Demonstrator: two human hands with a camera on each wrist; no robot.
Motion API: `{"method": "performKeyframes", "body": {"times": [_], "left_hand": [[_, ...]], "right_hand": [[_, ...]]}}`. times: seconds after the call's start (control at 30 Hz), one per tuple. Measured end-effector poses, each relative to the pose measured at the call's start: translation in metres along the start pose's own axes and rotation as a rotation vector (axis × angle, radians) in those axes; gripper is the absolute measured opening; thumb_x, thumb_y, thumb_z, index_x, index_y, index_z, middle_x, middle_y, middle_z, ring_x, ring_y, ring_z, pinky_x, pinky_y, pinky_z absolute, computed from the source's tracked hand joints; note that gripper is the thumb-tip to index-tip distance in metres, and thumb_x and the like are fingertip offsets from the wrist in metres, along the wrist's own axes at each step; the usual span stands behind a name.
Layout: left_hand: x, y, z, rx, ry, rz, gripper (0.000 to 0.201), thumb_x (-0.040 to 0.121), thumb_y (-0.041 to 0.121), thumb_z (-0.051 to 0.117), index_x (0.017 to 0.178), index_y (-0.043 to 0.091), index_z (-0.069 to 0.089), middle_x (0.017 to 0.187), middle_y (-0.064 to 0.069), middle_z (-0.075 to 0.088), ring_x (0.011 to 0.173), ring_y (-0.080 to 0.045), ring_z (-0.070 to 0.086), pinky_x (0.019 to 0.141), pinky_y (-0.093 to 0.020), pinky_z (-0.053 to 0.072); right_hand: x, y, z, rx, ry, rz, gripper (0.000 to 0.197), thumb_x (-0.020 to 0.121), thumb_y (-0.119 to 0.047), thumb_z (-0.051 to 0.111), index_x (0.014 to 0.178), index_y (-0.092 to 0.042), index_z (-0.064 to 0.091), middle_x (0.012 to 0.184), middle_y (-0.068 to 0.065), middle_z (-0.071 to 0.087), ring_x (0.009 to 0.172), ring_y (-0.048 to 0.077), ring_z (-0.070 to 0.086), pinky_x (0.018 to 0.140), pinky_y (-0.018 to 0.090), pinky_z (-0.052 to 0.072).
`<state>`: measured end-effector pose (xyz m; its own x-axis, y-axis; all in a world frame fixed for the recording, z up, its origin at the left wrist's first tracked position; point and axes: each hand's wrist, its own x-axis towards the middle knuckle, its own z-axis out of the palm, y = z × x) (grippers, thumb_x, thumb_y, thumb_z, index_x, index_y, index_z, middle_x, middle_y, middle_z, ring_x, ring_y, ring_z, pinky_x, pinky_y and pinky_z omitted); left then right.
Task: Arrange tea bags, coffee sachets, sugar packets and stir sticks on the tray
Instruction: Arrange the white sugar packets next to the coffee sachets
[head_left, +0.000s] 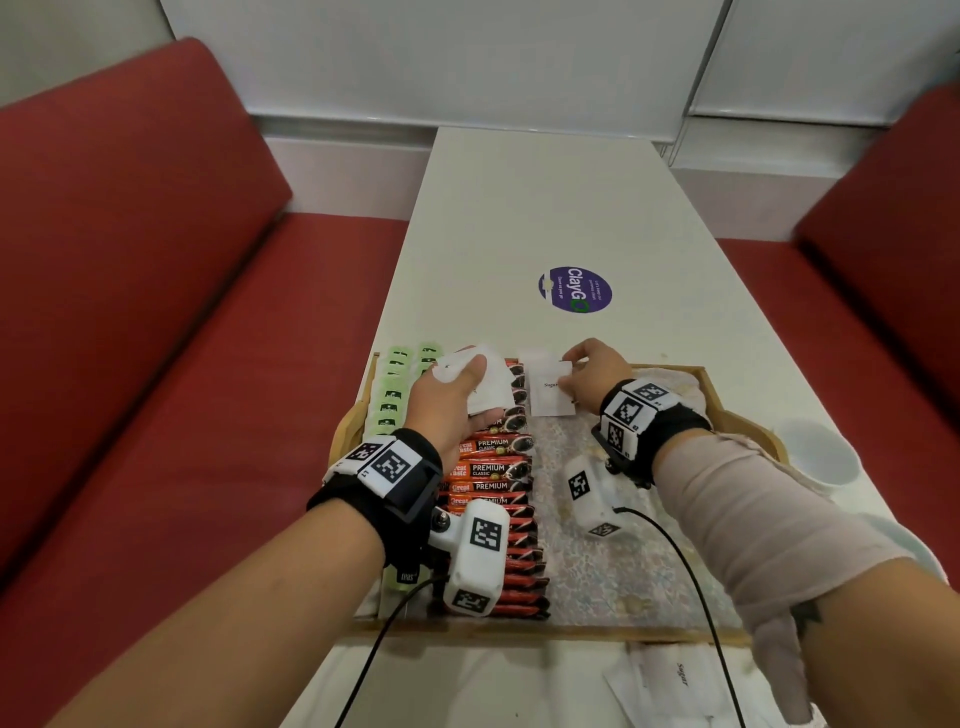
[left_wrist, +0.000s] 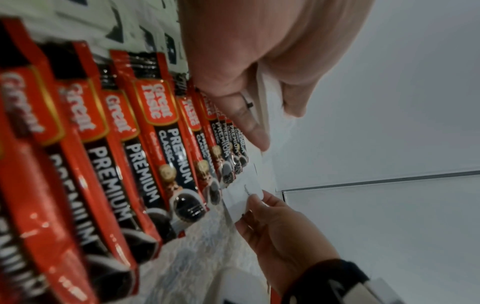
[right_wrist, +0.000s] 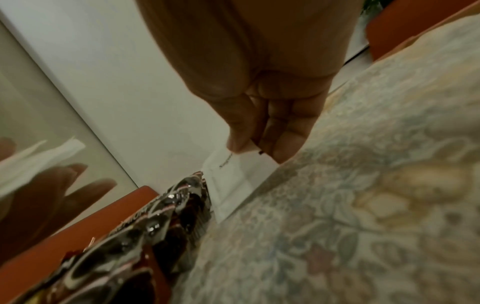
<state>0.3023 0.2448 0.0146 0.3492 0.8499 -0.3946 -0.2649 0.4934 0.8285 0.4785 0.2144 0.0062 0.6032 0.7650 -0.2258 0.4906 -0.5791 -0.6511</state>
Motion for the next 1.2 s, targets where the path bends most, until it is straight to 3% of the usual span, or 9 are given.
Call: {"method": "performKeyframes", "body": {"times": [0.27,0.43,0.57,0.73,0.9,0.97,1.07,1.13,1.2], "left_hand": [[0.002,-0.002,0.002,0.003,0.004,-0.017,0.017,0.093,0.018,0.058,0.110,0.016,0.058,0.127,-0.013,0.058,0.117,-0.032,0.055,0.050,-0.023,0.055],[0.005,-0.004,0.001,0.000,0.021,-0.024,0.023,0.093,0.020,0.059,0.115,0.014,0.058,0.126,-0.013,0.059,0.114,-0.031,0.058,0.050,-0.023,0.055],[0.005,-0.004,0.000,-0.001,0.008,-0.029,0.027,0.093,0.022,0.059,0.118,0.012,0.057,0.127,-0.013,0.058,0.107,-0.028,0.060,0.052,-0.024,0.057],[0.002,-0.002,-0.001,-0.043,-0.039,-0.074,0.036,0.092,0.026,0.059,0.123,0.008,0.055,0.125,-0.013,0.059,0.091,-0.020,0.063,0.055,-0.024,0.058],[-0.004,0.002,-0.001,-0.085,-0.095,-0.146,0.035,0.093,0.034,0.056,0.117,0.008,0.058,0.107,-0.009,0.063,0.089,-0.020,0.064,0.062,-0.027,0.059],[-0.006,0.004,-0.003,-0.128,-0.103,-0.177,0.031,0.095,0.038,0.051,0.108,0.010,0.059,0.099,-0.010,0.065,0.088,-0.022,0.064,0.062,-0.030,0.059],[-0.013,0.006,-0.004,-0.181,-0.136,-0.183,0.028,0.100,0.032,0.042,0.102,0.010,0.058,0.093,-0.011,0.068,0.083,-0.024,0.066,0.060,-0.032,0.059],[-0.018,0.005,-0.001,-0.185,-0.137,-0.161,0.025,0.100,0.024,0.038,0.098,0.009,0.058,0.091,-0.011,0.068,0.081,-0.024,0.066,0.064,-0.033,0.058],[-0.021,0.005,0.002,-0.219,-0.109,-0.152,0.023,0.101,0.019,0.036,0.110,0.007,0.054,0.098,-0.014,0.066,0.086,-0.026,0.064,0.068,-0.036,0.056]], "right_hand": [[0.009,0.001,0.009,0.021,0.029,0.007,0.020,0.083,-0.010,0.067,0.101,-0.010,0.058,0.100,0.008,0.062,0.093,0.027,0.062,0.084,0.039,0.053],[0.014,0.000,0.012,0.078,0.051,0.014,0.017,0.081,-0.008,0.067,0.092,-0.014,0.055,0.099,0.008,0.065,0.094,0.029,0.064,0.084,0.041,0.054],[0.016,0.000,0.013,0.060,0.075,0.009,0.019,0.082,-0.009,0.067,0.097,-0.012,0.057,0.096,0.006,0.063,0.091,0.026,0.062,0.077,0.032,0.050],[0.015,0.002,0.014,0.001,0.064,0.006,0.026,0.081,-0.014,0.069,0.096,-0.013,0.049,0.102,0.009,0.065,0.082,0.025,0.059,0.071,0.032,0.050],[0.003,-0.003,0.006,-0.024,0.110,-0.068,0.033,0.087,-0.023,0.066,0.111,-0.006,0.051,0.108,0.011,0.058,0.087,0.024,0.053,0.070,0.028,0.038],[-0.003,-0.009,0.004,0.000,0.071,-0.143,0.024,0.089,-0.026,0.062,0.106,-0.009,0.056,0.100,0.007,0.059,0.091,0.025,0.057,0.072,0.028,0.038],[-0.019,-0.020,-0.003,0.063,0.009,-0.274,0.009,0.089,-0.027,0.061,0.089,-0.018,0.058,0.080,-0.003,0.056,0.072,0.017,0.054,0.069,0.028,0.039],[-0.029,-0.029,-0.008,0.114,-0.025,-0.331,0.014,0.087,-0.030,0.064,0.082,-0.019,0.058,0.072,-0.005,0.056,0.062,0.012,0.051,0.065,0.027,0.041],[-0.041,-0.035,-0.011,0.128,-0.065,-0.332,0.024,0.083,-0.040,0.068,0.076,-0.020,0.056,0.071,-0.005,0.058,0.060,0.011,0.052,0.058,0.024,0.040]]}}
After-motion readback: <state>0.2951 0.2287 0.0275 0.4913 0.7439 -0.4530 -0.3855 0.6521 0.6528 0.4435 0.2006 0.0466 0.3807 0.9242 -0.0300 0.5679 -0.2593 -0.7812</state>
